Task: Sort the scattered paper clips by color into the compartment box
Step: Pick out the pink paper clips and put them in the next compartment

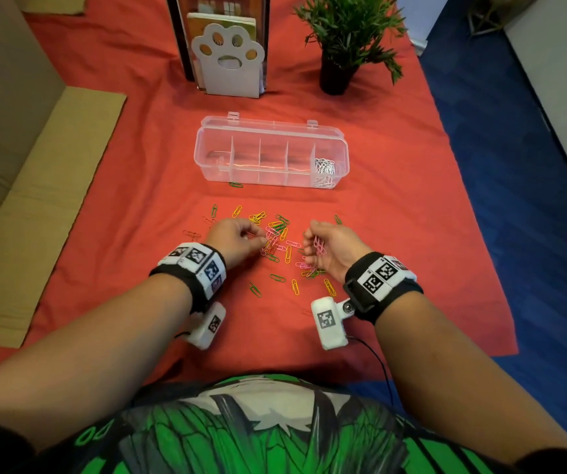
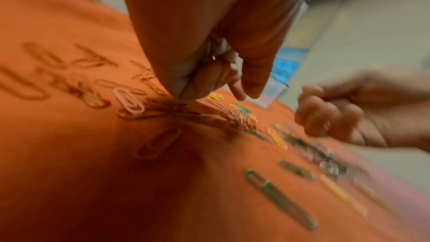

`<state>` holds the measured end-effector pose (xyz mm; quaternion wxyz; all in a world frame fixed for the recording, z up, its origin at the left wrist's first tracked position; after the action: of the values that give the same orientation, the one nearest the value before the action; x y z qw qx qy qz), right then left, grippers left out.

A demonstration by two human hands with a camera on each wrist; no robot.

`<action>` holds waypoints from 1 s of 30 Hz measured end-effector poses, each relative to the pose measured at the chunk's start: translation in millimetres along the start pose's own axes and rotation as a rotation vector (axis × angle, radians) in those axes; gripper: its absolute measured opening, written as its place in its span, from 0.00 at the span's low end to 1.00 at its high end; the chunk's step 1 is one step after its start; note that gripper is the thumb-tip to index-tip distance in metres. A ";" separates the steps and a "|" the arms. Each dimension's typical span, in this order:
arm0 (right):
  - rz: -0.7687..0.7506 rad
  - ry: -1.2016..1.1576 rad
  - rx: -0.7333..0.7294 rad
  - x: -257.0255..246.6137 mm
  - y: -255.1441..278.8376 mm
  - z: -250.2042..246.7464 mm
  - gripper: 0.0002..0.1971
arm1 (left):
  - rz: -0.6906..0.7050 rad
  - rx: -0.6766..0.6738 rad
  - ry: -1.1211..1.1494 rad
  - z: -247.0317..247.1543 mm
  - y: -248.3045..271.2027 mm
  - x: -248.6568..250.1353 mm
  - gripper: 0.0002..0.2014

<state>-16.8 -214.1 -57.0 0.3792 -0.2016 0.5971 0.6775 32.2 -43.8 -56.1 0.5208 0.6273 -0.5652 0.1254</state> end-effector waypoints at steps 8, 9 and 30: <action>-0.276 1.076 0.195 -23.5 -7.6 1.6 0.06 | 0.224 0.111 -0.579 -1.6 8.1 15.2 0.08; -0.330 1.215 0.202 -23.7 -7.2 7.3 0.03 | 0.224 0.099 -0.588 -0.5 7.3 13.7 0.08; -0.115 0.031 -0.027 -16.0 -12.5 24.7 0.16 | -0.333 -0.173 0.885 -8.6 6.2 -4.0 0.14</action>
<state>7.2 -194.7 -48.5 0.4054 -0.2512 0.5812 0.6594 29.4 -33.6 -52.3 0.7748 0.5500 -0.1894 0.2479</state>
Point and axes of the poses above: each hand's wrist, its own y-axis away from the middle knuckle, its own z-axis out of the palm, x = y × z, the point moved 8 cm from there along -y, towards the middle knuckle, and after that the axes turned 3 degrees about -z, right-handed, at the moved point
